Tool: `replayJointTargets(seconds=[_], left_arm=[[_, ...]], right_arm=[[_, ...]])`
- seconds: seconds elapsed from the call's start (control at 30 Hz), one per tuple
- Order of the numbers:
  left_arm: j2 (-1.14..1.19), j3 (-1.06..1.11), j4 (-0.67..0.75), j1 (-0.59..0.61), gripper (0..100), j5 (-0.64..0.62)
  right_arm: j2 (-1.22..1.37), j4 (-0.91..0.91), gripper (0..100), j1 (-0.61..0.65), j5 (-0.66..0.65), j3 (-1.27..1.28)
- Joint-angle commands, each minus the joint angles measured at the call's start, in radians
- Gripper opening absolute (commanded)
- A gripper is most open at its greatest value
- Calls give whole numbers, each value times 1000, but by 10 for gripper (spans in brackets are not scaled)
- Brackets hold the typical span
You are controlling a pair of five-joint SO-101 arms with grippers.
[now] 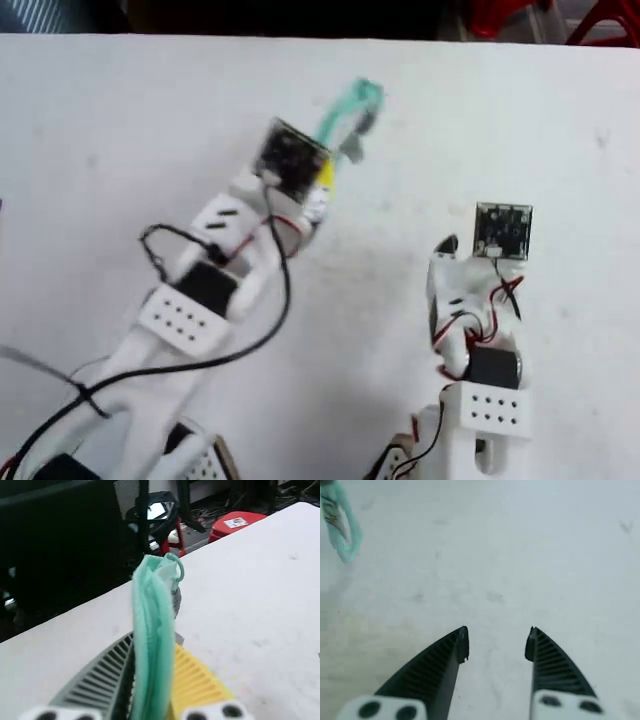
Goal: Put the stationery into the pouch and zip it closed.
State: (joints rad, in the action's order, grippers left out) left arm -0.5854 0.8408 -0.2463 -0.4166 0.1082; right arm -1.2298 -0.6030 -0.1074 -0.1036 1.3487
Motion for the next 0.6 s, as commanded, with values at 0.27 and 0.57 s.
replayJointTargets(seconds=[0.27, 0.57], left_arm=[[154, 54, -25, -99, 197, -51], [162, -17, -279, -248, 250, -52]], right_arm=[[-13, 13, 180, -19, 5, -8], [-13, 13, 180, -21, -2, -8]])
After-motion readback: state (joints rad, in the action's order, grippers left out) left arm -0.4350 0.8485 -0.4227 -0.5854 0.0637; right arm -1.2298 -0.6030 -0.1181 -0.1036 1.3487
